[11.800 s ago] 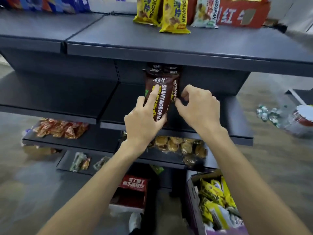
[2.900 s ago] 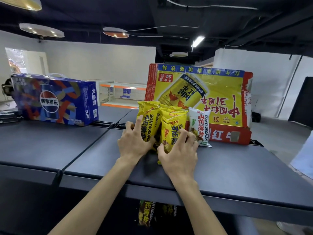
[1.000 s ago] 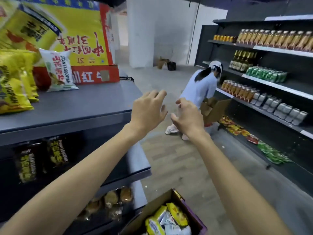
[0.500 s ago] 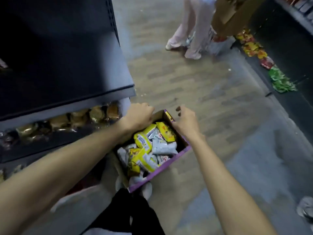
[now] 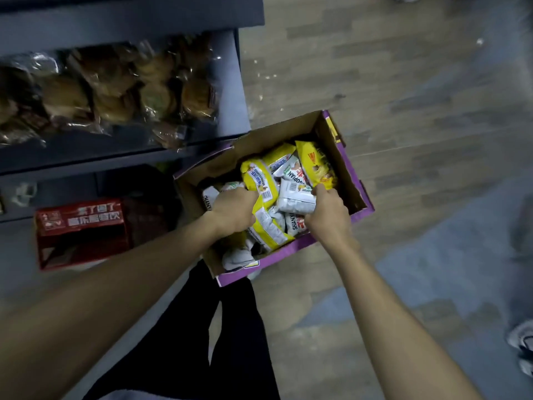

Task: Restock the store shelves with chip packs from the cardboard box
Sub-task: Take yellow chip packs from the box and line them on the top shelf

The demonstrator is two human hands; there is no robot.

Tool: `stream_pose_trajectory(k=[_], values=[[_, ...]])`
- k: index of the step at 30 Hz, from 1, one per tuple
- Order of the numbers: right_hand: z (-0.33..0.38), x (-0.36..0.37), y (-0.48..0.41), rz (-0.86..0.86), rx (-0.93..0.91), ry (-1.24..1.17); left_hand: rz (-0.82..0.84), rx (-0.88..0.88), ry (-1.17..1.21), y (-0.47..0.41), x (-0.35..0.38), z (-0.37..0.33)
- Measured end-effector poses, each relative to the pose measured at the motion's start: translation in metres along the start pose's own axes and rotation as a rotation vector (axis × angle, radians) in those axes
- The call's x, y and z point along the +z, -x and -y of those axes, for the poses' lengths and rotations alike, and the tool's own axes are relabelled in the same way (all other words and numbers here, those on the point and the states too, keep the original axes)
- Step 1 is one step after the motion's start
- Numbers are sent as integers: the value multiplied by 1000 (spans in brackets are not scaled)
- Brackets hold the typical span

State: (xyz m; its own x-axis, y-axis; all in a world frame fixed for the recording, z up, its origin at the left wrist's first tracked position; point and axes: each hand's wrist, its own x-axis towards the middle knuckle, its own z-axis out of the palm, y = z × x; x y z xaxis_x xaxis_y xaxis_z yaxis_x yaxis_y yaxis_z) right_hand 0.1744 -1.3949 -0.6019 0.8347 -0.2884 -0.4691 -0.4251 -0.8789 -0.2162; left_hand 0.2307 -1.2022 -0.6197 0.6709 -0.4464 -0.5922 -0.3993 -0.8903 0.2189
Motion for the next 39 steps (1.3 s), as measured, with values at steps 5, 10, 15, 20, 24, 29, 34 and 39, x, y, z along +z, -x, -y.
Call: stream_pose_trajectory(k=[5, 10, 15, 20, 24, 29, 34, 39], values=[[-15, 30, -29, -125, -40, 83, -25, 42, -4, -9, 39, 8], [-27, 41, -62, -139, -24, 133, -129, 216, -103, -10, 70, 11], [-38, 49, -75, -133, 37, 150, -137, 263, -127, -14, 75, 13], [-38, 45, -76, -221, -64, 163, -193, 212, 2, -23, 70, 16], [-29, 43, -56, -271, -259, 235, -203, 97, 128, -28, 65, 21], [-28, 57, -36, -159, -312, 196, -208, -116, 396, -42, 66, 32], [-11, 61, -53, -160, -230, 97, -246, -272, 672, -68, 60, 27], [-8, 68, -69, -66, -135, 102, -356, -444, 838, -95, 53, 18]])
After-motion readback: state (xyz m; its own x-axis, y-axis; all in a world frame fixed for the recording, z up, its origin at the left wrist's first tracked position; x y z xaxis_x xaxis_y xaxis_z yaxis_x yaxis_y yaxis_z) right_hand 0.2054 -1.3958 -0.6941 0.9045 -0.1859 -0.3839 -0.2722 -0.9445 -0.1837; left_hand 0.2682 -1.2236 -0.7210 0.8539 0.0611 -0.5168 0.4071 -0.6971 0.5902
